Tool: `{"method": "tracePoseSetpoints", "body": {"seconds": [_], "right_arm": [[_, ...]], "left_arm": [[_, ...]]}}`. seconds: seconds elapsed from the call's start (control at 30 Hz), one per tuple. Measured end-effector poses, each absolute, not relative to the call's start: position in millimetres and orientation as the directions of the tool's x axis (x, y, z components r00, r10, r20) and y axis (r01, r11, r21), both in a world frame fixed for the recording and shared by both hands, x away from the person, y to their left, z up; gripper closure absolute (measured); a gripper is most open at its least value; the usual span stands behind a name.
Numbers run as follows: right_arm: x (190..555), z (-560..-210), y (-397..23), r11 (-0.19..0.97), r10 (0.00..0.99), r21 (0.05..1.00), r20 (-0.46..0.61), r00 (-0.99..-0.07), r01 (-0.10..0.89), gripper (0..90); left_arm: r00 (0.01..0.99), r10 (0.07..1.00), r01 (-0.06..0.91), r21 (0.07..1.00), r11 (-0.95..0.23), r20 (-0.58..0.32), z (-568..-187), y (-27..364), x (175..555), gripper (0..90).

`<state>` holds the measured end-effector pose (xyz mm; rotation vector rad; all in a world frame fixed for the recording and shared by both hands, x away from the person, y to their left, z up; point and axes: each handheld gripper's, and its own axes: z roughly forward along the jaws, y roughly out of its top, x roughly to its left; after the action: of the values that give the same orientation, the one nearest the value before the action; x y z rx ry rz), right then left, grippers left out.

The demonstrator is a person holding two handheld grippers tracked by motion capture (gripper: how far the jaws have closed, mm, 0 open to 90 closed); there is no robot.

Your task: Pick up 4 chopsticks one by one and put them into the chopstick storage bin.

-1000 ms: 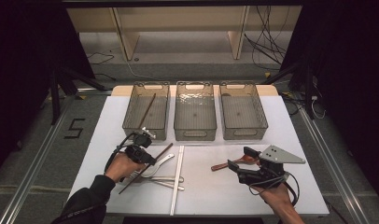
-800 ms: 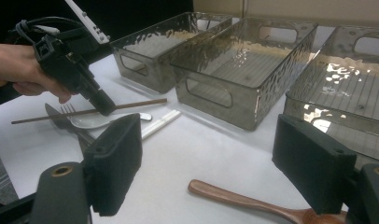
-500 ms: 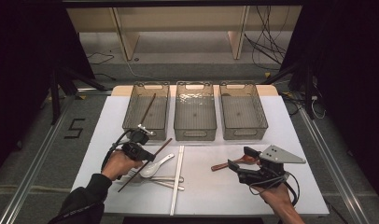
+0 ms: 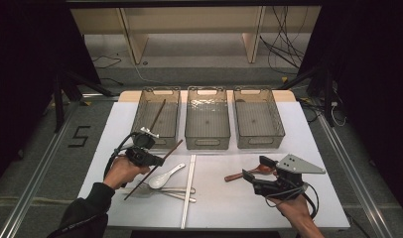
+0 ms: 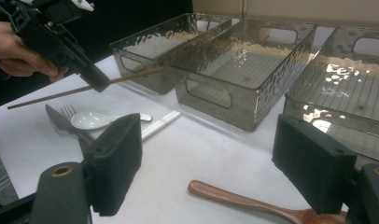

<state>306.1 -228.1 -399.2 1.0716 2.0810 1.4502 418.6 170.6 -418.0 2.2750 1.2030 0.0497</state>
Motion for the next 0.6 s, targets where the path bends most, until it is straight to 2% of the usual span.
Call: {"method": "tracePoseSetpoints", "body": {"seconds": [0.17, 0.6], "right_arm": [[306, -399, -228, 0.173, 0.766, 0.913, 0.111, -0.633, 0.369, 24.9], [306, -400, -229, 0.173, 0.768, 0.913, 0.110, -0.631, 0.370, 24.8]], "left_arm": [[0.616, 0.760, 0.729, 0.518, -0.448, -0.209, -409, 166, 418, 84.1], [0.592, 0.781, 0.682, 0.641, -0.353, -0.199, -372, 173, 444, 84.1]]}}
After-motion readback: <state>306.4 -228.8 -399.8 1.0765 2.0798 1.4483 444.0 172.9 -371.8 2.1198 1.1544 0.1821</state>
